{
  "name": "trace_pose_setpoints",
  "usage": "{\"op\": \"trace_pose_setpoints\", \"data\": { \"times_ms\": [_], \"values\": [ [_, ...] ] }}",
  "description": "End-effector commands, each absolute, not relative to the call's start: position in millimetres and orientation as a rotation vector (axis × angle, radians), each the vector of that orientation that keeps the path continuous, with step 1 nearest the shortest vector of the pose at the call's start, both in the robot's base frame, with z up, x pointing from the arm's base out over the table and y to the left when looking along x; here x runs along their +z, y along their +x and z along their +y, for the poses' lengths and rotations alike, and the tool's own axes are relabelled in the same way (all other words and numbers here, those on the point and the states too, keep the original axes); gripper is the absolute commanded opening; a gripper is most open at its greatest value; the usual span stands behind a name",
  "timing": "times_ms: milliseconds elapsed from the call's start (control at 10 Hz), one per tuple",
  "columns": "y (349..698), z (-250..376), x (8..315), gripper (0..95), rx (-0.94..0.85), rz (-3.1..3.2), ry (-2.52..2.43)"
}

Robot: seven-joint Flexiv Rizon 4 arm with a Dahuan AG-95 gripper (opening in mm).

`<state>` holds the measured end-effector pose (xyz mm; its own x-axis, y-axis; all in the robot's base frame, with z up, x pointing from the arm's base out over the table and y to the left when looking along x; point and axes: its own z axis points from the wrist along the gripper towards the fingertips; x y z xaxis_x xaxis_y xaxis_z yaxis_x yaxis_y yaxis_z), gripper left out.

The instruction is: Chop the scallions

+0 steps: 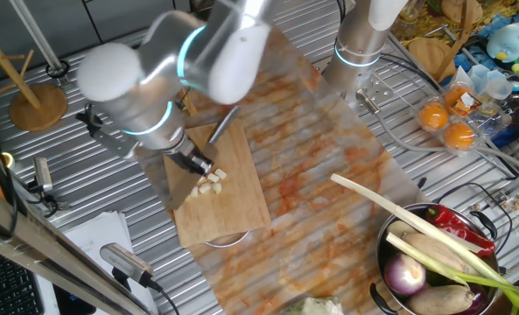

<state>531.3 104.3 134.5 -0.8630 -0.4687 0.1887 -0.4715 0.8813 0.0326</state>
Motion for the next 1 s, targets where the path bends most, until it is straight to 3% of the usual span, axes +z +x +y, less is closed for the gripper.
{"op": "trace_pose_setpoints", "data": {
  "times_ms": [100,700,1000],
  "values": [
    [529.1,87.9,149.6,0.0,0.152,-2.952,0.533],
    [527.8,87.6,150.7,0.0,0.041,-3.083,0.368],
    [500.4,62.3,176.3,0.0,0.045,-3.112,0.314]
  ]
}}
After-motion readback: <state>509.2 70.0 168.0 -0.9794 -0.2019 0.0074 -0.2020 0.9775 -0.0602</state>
